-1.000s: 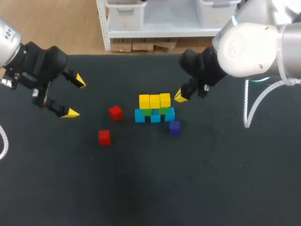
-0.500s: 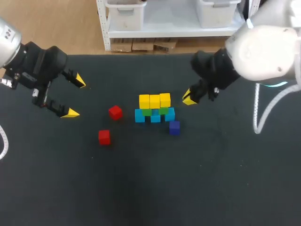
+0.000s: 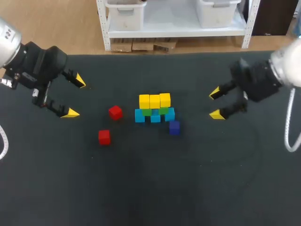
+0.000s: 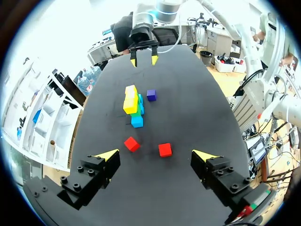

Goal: Place the blue cubes, place green cubes on the blue cubes, place the yellow cubes on the green cubes, then place the red cubes on the yellow cubes, and place purple cube on the red cubes.

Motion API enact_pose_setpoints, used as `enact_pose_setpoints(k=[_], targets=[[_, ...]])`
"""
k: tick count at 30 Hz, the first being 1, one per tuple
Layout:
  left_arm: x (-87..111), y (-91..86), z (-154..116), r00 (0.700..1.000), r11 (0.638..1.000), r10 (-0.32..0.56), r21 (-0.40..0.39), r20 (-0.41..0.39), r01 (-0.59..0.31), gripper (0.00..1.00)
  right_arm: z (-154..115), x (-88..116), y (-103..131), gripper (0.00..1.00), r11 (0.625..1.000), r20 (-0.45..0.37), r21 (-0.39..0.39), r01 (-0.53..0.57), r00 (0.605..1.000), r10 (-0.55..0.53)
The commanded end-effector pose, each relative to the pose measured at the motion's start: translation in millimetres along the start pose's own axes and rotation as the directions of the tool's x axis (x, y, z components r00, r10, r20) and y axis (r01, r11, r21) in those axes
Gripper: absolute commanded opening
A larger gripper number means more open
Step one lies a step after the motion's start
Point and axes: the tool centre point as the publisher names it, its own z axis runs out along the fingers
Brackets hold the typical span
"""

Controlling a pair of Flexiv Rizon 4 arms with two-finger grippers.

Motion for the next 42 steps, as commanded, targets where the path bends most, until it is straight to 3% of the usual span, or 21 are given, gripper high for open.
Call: enact_pose_setpoints(k=[1, 15, 21, 28, 37, 42], targets=[[1.7, -0.5, 0, 1.0, 1.0, 0.004, -0.002, 0.006, -0.004, 1.0, -8, 9, 1, 1.0, 1.0, 0.055, 0.002, -0.002, 0.998, 0.002], [1.0, -0.4, 2, 1.0, 1.0, 0.005, -0.011, 0.004, -0.005, 1.0, -10, 12, 0, 1.0, 0.999, 0.042, -0.029, 0.026, 0.999, -0.025], [-8.8, -10.1, 26, 0.999, 0.999, 0.043, 0.003, -0.013, -0.042, 1.0, -10, 12, 0, 1.0, 0.999, 0.042, -0.029, 0.026, 0.999, -0.025], [-10.9, -21.5, 57, 0.999, 0.999, -0.041, -0.007, 0.005, 0.041, 1.0, -10, 12, 0, 1.0, 0.999, 0.042, -0.029, 0.026, 0.999, -0.025], [-6.8, -10.5, 88, 0.997, 0.997, -0.072, -0.007, -0.026, 0.072, 1.0, -10, 12, 0, 1.0, 0.999, 0.042, -0.029, 0.026, 0.999, -0.025], [-1.9, -13.7, 102, 0.993, 0.994, -0.109, 0.009, -0.038, 0.109, 1.0, -10, 12, 0, 1.0, 0.999, 0.042, -0.029, 0.026, 0.999, -0.025]])
